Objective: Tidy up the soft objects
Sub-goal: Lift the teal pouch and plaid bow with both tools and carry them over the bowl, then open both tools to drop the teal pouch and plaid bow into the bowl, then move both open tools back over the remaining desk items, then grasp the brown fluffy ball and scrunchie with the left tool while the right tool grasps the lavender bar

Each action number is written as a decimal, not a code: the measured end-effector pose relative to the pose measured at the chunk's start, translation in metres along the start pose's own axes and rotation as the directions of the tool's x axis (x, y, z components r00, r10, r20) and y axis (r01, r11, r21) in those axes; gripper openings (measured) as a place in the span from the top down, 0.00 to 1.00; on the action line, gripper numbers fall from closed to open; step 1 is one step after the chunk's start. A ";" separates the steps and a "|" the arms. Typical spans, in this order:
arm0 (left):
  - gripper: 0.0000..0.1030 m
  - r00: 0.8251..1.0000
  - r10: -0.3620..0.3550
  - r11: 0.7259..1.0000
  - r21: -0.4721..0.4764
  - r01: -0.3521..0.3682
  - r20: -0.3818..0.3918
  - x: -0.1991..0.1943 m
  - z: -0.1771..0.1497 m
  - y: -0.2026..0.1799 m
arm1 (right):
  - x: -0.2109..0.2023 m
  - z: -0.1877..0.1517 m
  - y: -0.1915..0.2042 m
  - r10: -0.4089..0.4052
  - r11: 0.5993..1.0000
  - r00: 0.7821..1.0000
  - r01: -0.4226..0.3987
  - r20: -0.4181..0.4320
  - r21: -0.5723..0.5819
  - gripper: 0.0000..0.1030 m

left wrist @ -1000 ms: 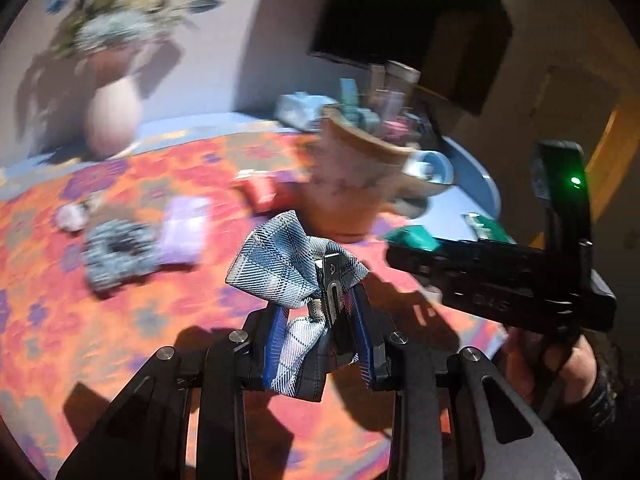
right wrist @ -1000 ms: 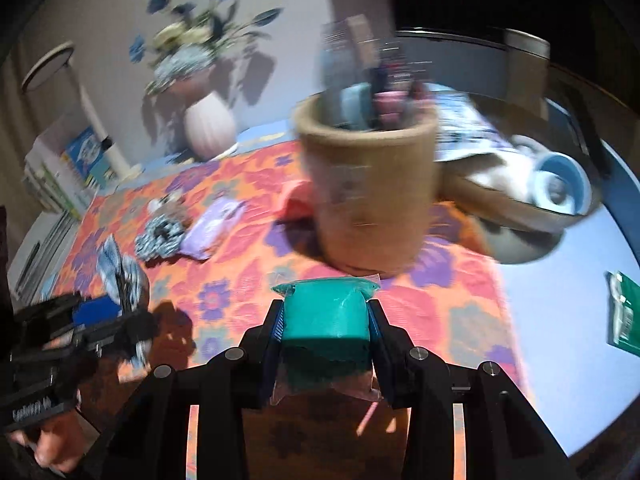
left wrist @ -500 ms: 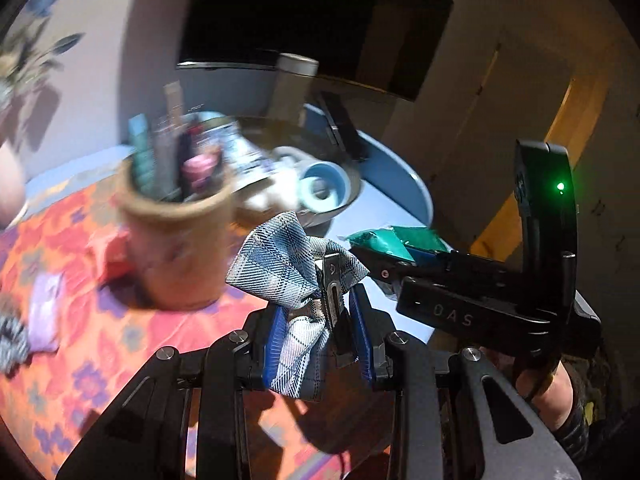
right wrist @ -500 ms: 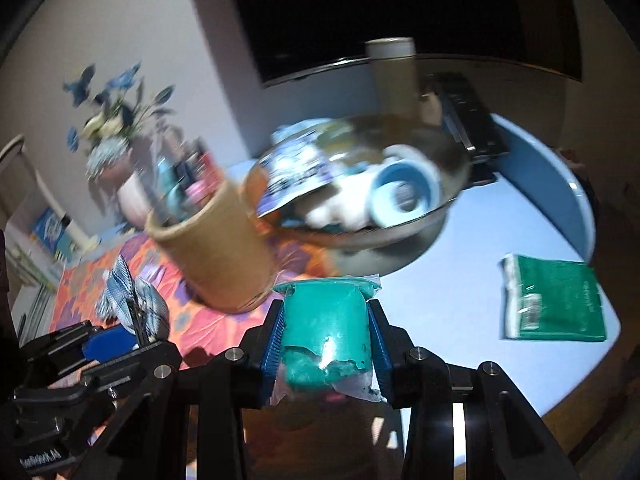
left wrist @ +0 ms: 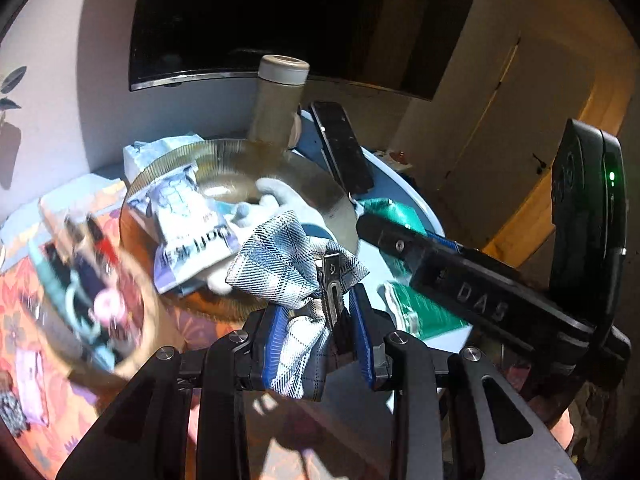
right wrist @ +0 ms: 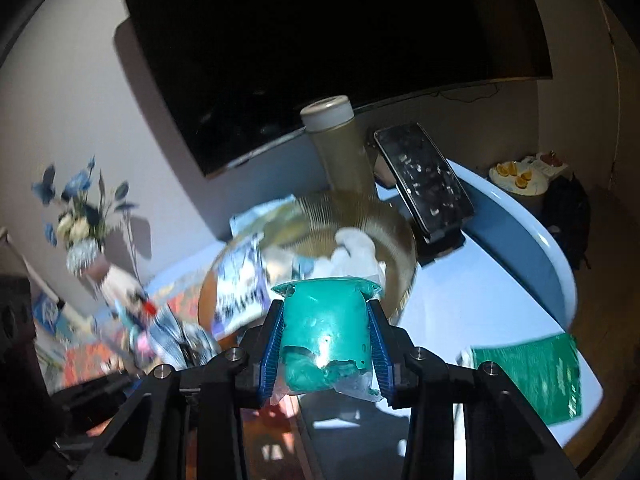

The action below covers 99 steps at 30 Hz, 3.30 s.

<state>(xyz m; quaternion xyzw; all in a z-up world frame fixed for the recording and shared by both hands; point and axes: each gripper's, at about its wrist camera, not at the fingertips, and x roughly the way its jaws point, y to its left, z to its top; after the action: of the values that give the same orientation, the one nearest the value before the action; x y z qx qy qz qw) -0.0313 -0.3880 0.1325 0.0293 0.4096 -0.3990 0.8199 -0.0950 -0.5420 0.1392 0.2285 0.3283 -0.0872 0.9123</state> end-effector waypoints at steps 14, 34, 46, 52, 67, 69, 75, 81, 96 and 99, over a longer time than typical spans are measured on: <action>0.37 0.998 0.038 0.998 -0.051 -0.035 0.052 0.022 0.052 0.038 | 0.083 0.081 -0.020 0.139 0.978 0.990 -0.134 -0.017 0.157 0.18; 0.20 0.978 0.034 0.997 -0.070 -0.020 0.204 -0.106 -0.011 0.046 | 0.014 0.003 0.002 0.199 0.977 0.979 -0.194 -0.044 0.092 0.18; 0.18 0.924 0.294 0.890 -0.423 -0.171 0.243 -0.206 -0.096 0.189 | 0.013 -0.064 0.088 0.290 0.948 0.937 -0.309 -0.195 -0.072 0.18; 0.18 0.905 0.386 0.811 -0.532 -0.241 0.178 -0.224 -0.130 0.249 | 0.025 -0.110 0.177 0.245 0.889 0.905 -0.353 -0.347 -0.293 0.18; 0.18 0.939 0.342 0.787 -0.556 -0.265 0.036 -0.147 -0.143 0.326 | 0.123 -0.146 0.263 0.135 0.931 0.889 -0.264 -0.437 -0.251 0.18; 0.18 0.945 0.327 0.788 -0.561 -0.255 0.030 -0.137 -0.142 0.332 | 0.133 -0.142 0.261 0.132 0.944 0.888 -0.248 -0.440 -0.217 0.18; 0.45 0.947 0.319 0.812 -0.507 -0.288 -0.028 -0.109 -0.143 0.335 | 0.153 -0.145 0.276 0.132 0.945 0.900 -0.241 -0.416 -0.222 0.26; 0.58 0.930 0.365 0.808 -0.484 -0.336 -0.036 -0.117 -0.151 0.340 | 0.172 -0.156 0.295 0.139 0.935 0.888 -0.263 -0.438 -0.236 0.31; 0.58 0.941 0.337 0.817 -0.509 -0.270 0.042 -0.135 -0.171 0.350 | 0.179 -0.173 0.320 -0.023 0.894 0.956 -0.112 -0.293 -0.434 0.44; 0.58 0.927 0.369 0.811 -0.509 -0.288 0.062 -0.139 -0.173 0.347 | 0.175 -0.174 0.316 -0.021 0.894 0.959 -0.108 -0.281 -0.436 0.57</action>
<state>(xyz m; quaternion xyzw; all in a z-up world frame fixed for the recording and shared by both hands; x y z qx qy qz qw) 0.0441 0.0006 0.0183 -0.1410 0.4197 -0.1347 0.8865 0.0405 -0.1829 0.0227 0.0303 0.4592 0.0442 0.8867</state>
